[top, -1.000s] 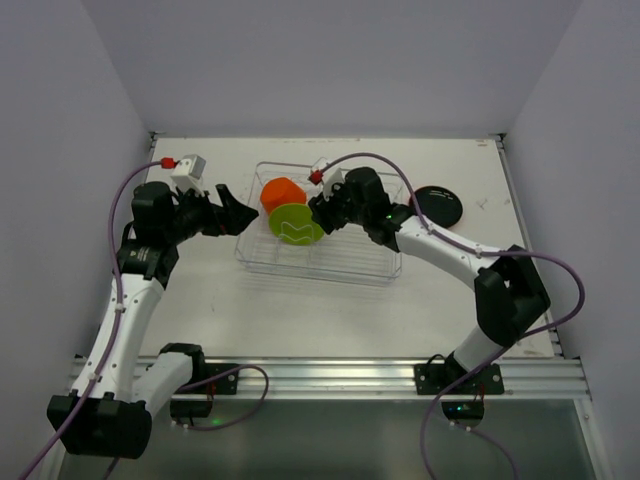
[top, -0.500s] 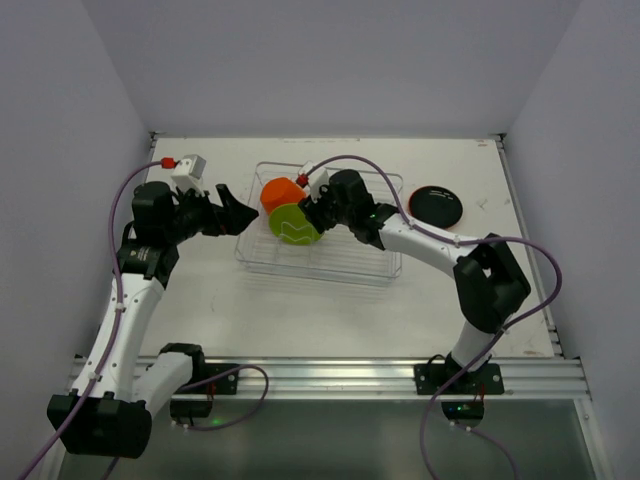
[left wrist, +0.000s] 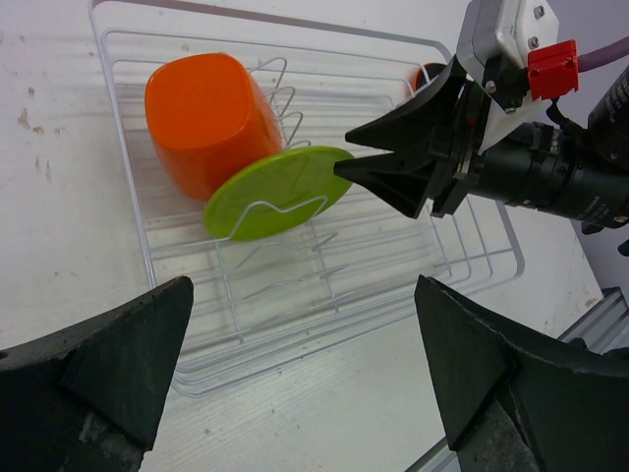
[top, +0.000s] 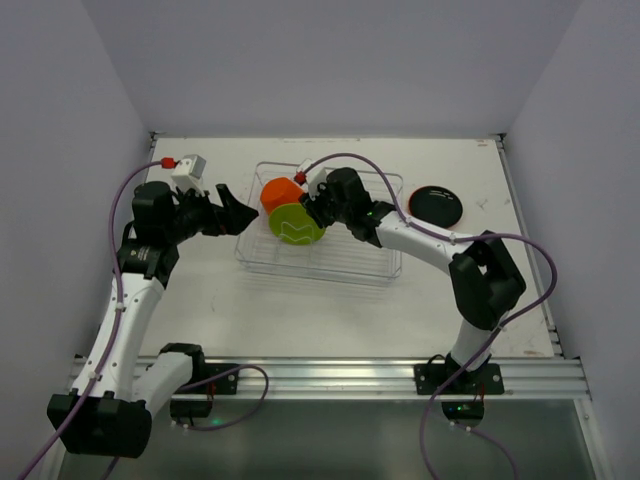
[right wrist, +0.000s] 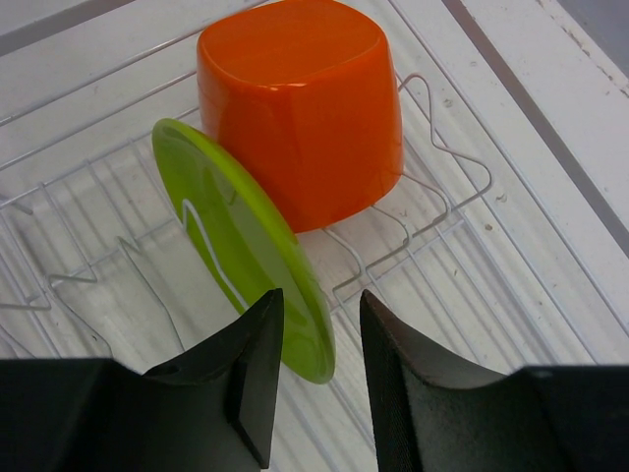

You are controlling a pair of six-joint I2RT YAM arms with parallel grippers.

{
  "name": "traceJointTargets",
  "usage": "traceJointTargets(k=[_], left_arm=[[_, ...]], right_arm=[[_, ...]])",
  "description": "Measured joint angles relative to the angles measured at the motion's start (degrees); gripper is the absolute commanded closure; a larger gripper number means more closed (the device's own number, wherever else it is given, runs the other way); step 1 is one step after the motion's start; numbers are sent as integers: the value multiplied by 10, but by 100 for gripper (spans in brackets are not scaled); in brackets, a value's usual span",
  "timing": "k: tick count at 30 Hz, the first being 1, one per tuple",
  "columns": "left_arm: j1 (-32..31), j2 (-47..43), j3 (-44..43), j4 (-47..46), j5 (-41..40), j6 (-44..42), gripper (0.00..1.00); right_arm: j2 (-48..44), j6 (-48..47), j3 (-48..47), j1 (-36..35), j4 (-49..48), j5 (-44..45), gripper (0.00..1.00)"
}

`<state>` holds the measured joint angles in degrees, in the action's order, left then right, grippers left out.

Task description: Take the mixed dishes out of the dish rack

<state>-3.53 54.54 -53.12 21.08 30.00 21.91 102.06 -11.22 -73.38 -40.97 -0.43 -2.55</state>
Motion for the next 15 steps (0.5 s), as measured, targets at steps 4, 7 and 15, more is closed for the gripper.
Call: traceJointTargets(k=[4, 7, 15], left_arm=[[0, 0, 0, 0, 0, 0, 0], [0, 0, 0, 0, 0, 0, 0], [0, 0, 0, 0, 0, 0, 0]], right_arm=[[0, 0, 0, -1, 0, 0, 66], [0, -2, 0, -4, -1, 2, 67], [0, -5, 8, -17, -16, 29, 72]])
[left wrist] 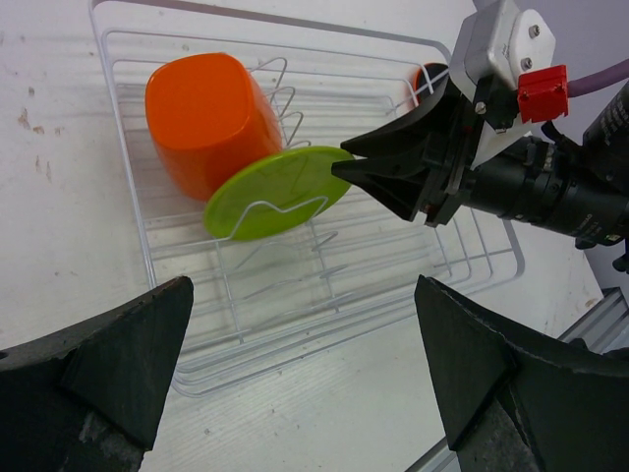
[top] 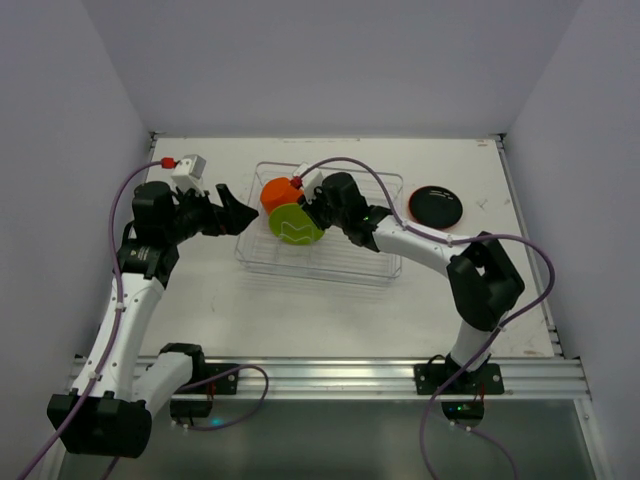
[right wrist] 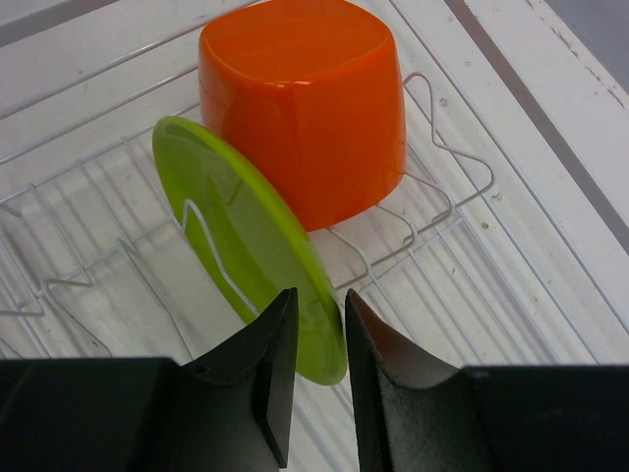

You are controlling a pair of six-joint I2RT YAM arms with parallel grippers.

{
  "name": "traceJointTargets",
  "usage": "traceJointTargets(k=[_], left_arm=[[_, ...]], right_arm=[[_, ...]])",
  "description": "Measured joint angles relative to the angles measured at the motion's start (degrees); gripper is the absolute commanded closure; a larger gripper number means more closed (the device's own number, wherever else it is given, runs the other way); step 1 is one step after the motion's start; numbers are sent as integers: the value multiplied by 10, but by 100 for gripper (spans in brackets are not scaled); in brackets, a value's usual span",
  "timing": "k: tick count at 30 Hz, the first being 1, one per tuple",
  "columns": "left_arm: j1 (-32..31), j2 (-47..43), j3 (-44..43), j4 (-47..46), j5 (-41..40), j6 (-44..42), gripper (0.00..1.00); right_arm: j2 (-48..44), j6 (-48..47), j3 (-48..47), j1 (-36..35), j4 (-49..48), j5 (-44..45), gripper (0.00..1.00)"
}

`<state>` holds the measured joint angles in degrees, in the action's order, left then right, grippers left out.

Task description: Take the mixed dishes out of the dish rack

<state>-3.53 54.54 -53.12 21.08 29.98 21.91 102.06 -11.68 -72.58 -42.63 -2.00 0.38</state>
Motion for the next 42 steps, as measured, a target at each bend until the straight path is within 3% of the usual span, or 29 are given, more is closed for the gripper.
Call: traceJointTargets(k=[15, 31, 35, 42], left_arm=[[0, 0, 0, 0, 0, 0, 0], [0, 0, 0, 0, -2, 0, 0], [0, 0, 0, 0, -2, 0, 0], [0, 0, 0, 0, -2, 0, 0]], right_arm=[[0, 0, 18, -12, -28, 59, 76], [9, 0, 18, -17, -33, 61, 79], [11, 0, 18, -17, -33, 61, 83], [11, -8, 18, -17, -34, 61, 98]])
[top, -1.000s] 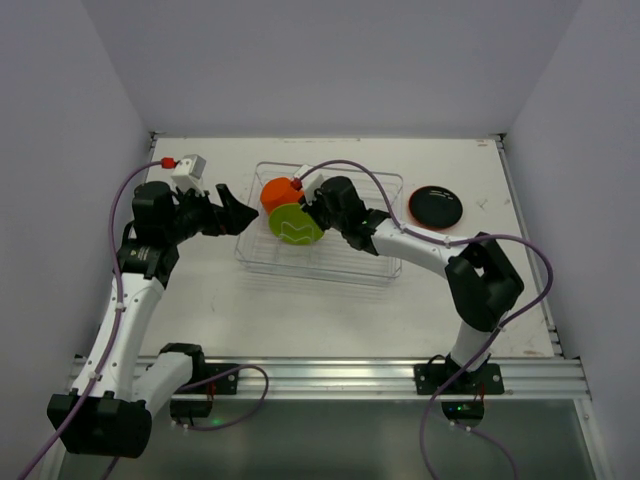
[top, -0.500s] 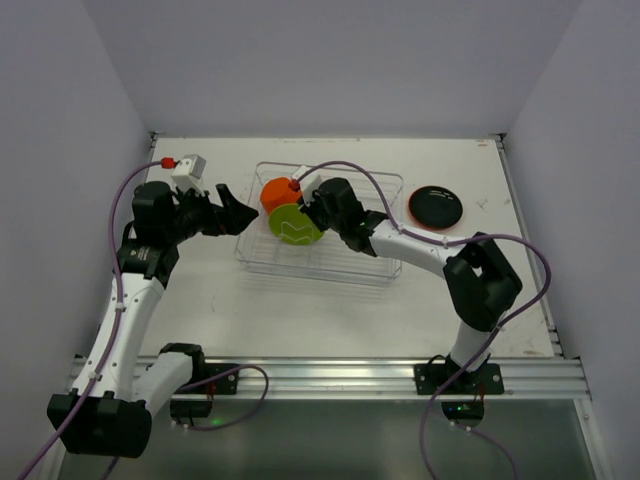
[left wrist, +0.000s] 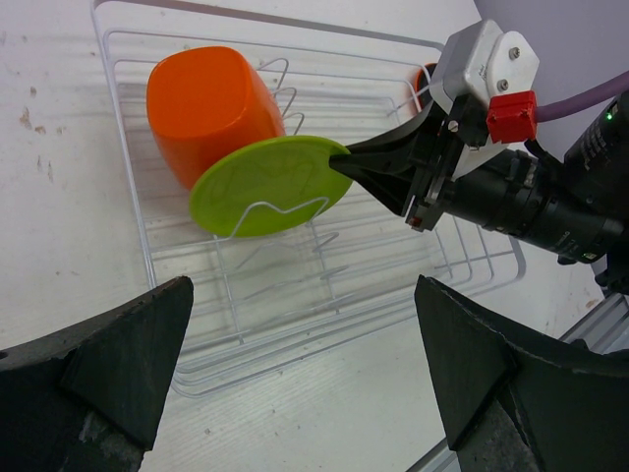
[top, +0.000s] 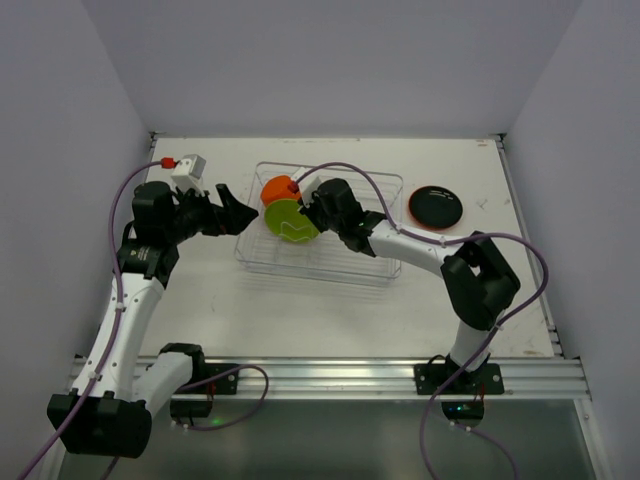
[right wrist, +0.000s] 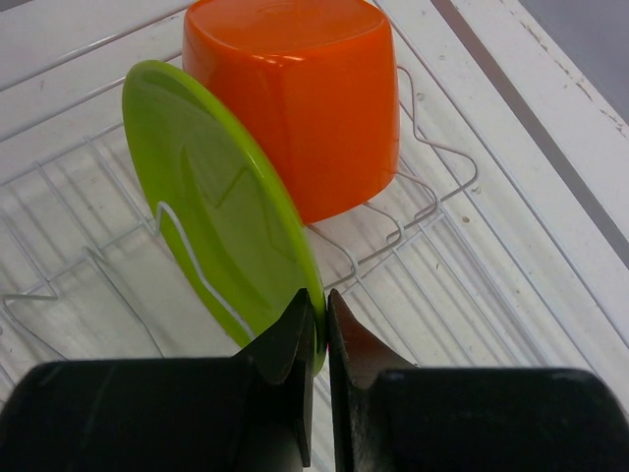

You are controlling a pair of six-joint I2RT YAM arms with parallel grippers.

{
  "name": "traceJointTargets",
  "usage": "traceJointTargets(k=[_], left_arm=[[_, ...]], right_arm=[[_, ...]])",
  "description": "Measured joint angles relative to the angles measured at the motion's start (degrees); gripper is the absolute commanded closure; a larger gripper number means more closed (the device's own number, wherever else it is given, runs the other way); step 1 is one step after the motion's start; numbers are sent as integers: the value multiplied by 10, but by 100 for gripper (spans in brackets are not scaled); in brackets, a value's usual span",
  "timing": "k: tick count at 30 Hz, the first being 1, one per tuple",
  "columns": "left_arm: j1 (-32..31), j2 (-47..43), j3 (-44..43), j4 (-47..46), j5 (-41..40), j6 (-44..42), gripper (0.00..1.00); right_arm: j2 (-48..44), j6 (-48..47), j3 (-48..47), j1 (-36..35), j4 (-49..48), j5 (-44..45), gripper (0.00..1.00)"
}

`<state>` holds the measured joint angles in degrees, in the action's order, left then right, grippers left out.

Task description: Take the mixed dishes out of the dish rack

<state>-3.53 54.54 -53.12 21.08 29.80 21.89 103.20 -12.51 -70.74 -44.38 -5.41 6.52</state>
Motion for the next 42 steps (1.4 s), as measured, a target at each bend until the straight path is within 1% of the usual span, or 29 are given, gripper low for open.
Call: traceJointTargets(k=[2, 18, 28, 33, 42], left_arm=[[0, 0, 0, 0, 0, 0, 0], [0, 0, 0, 0, 0, 0, 0], [0, 0, 0, 0, 0, 0, 0], [0, 0, 0, 0, 0, 0, 0], [0, 0, 0, 0, 0, 0, 0]], right_arm=[[0, 0, 0, 0, -1, 0, 100], [-15, -15, 11, -4, -4, 20, 100], [-80, -35, 17, -5, 3, 40, 100], [-93, -43, 17, -1, 4, 48, 100], [-160, -21, 57, 47, 11, 44, 100]])
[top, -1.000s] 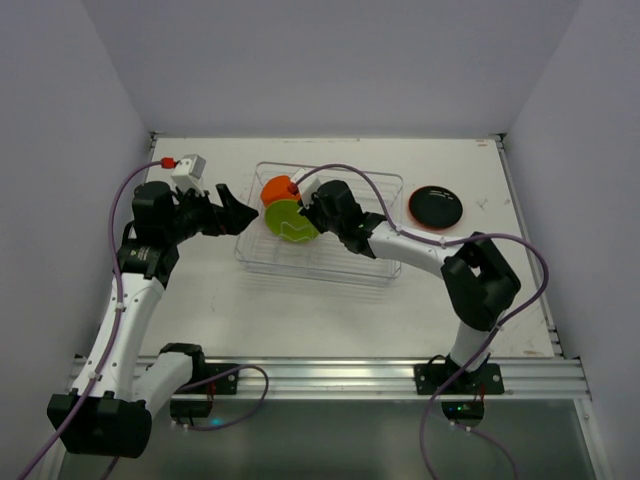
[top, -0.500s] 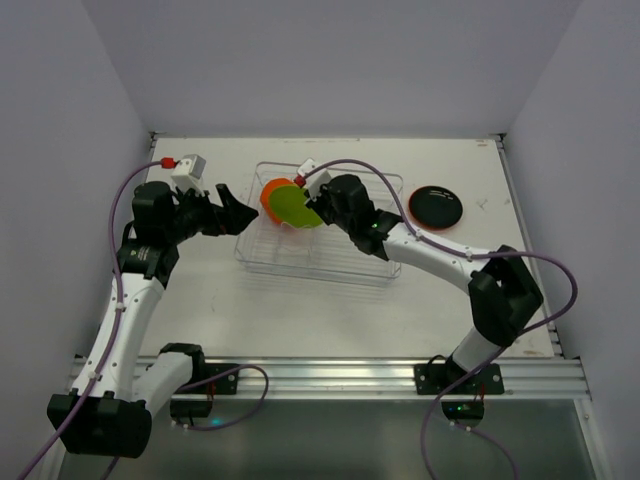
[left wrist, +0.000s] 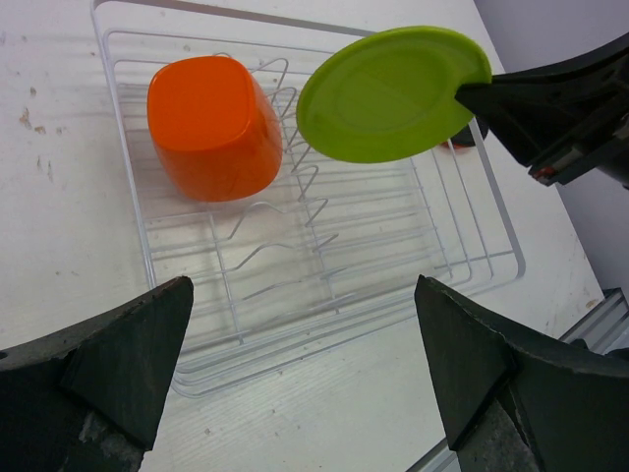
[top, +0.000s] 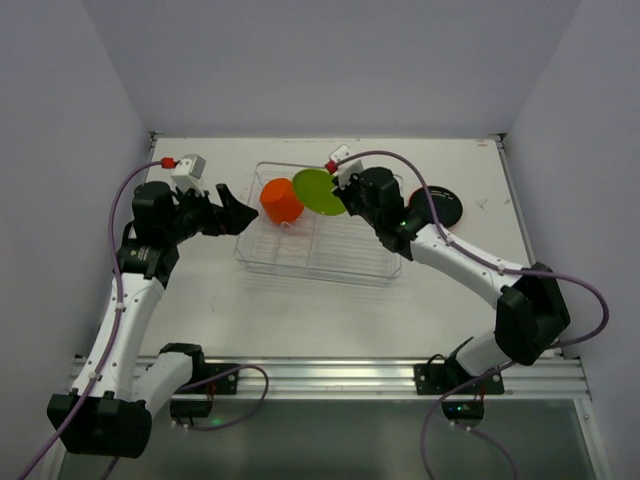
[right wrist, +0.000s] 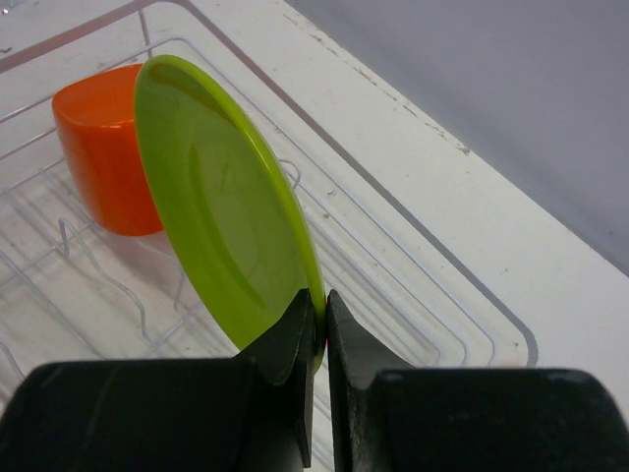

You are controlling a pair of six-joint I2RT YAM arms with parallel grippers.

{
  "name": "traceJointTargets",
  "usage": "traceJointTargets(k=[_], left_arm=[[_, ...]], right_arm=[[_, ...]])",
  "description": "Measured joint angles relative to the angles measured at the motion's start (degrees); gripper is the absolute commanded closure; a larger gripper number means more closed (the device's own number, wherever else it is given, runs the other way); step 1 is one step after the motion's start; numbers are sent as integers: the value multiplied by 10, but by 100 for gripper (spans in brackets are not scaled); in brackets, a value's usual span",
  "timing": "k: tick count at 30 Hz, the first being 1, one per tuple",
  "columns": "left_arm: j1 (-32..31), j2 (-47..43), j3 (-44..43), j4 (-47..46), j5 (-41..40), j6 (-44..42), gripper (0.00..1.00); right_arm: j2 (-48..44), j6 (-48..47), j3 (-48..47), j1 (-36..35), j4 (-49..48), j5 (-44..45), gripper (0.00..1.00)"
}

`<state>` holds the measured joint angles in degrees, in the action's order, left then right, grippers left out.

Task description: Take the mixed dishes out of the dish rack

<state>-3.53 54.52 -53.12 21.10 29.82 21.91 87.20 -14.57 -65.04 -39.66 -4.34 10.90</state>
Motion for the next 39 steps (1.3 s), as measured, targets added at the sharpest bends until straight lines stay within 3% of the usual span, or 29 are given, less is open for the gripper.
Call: traceJointTargets(k=[8, 21, 39], left_arm=[[0, 0, 0, 0, 0, 0, 0], [0, -5, 4, 4, 0, -1, 0], [0, -12, 4, 10, -1, -5, 0]], right_arm=[[-75, 55, 46, 48, -4, -31, 100], [-195, 195, 96, 190, -1, -125, 100], [-167, 398, 133, 430, -8, -289, 100]])
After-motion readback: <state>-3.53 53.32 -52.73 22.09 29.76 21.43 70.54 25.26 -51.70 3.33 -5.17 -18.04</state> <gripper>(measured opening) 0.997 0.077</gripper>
